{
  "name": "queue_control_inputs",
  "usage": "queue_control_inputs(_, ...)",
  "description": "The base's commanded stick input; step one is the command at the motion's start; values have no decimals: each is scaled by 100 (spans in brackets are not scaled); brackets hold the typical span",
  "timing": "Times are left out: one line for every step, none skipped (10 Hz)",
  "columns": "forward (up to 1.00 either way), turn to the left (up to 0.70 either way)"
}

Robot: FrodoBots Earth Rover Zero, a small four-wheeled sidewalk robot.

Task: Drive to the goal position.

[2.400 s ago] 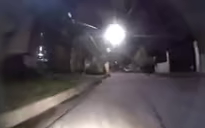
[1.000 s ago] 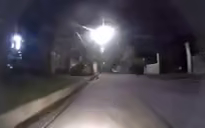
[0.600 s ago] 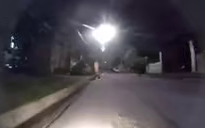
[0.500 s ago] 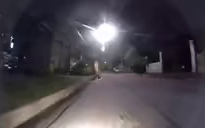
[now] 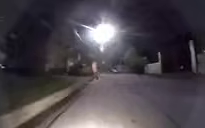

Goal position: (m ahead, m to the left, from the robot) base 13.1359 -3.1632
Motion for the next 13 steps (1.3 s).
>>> queue_control_inputs(70, -35)
queue_control_inputs(70, -35)
queue_control_inputs(70, -35)
queue_control_inputs(70, 0)
queue_control_inputs(70, 0)
queue_control_inputs(70, 0)
queue_control_inputs(70, 0)
queue_control_inputs(70, 0)
queue_control_inputs(70, 0)
queue_control_inputs(70, 0)
queue_control_inputs(70, 0)
queue_control_inputs(70, 0)
queue_control_inputs(70, 0)
